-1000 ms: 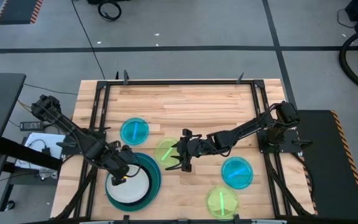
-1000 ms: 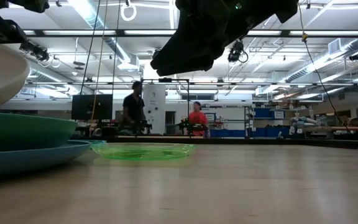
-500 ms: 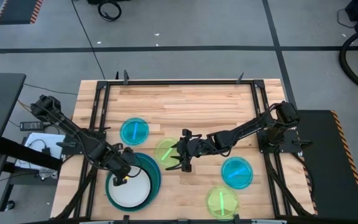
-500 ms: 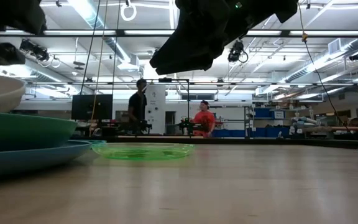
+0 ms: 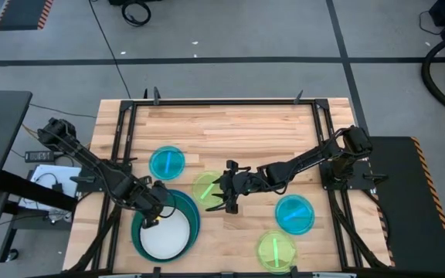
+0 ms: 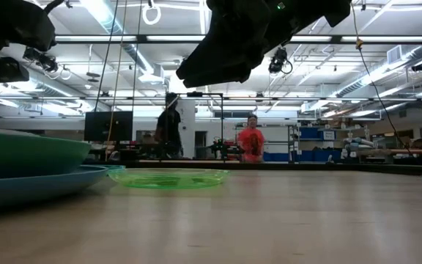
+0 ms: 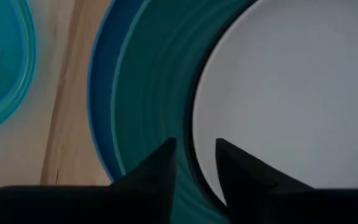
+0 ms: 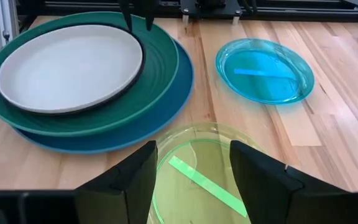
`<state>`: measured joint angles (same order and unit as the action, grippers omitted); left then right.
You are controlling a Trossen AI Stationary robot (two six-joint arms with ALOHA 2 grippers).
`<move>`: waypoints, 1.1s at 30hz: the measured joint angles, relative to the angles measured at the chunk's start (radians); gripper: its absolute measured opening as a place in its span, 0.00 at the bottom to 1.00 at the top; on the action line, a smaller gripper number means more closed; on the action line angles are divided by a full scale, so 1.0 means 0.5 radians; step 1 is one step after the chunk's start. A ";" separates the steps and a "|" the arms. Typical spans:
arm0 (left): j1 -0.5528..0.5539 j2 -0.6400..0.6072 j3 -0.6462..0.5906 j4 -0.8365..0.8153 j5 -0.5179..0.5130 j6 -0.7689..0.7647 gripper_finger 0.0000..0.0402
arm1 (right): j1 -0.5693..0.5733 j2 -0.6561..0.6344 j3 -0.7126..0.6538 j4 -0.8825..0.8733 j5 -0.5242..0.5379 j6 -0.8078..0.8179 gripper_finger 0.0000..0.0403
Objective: Stack plastic plates
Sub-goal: Stack the white plate on the black plate, then stack the left transparent blue plate on the white plate
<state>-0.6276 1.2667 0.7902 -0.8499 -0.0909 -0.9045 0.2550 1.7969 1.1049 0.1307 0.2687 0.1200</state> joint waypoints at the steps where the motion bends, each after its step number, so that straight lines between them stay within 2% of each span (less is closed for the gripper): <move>1: 0.009 0.000 0.003 -0.008 0.004 0.000 0.33 | 0.000 0.000 0.000 0.000 0.000 0.000 0.53; 4: 0.048 0.000 0.035 -0.097 0.001 -0.001 0.38 | 0.000 0.000 0.000 0.002 -0.001 -0.003 0.53; 9: 0.149 0.000 0.050 -0.141 -0.011 0.072 0.40 | 0.000 0.000 0.000 0.006 -0.002 -0.008 0.53; 19: 0.329 0.027 0.050 -0.157 -0.500 0.352 0.40 | 0.000 0.000 0.000 0.007 -0.002 -0.008 0.53; 27: 0.436 0.226 0.050 -0.123 -0.678 0.492 0.40 | 0.001 0.000 0.000 0.006 -0.003 -0.021 0.53; 33: 0.488 0.342 0.050 -0.100 -0.701 0.571 0.40 | 0.002 0.001 -0.023 0.029 -0.005 -0.022 0.53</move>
<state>-0.3836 1.4378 0.8154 -0.8998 -0.4416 -0.6189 0.2562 1.7973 1.0935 0.1451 0.2665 0.1089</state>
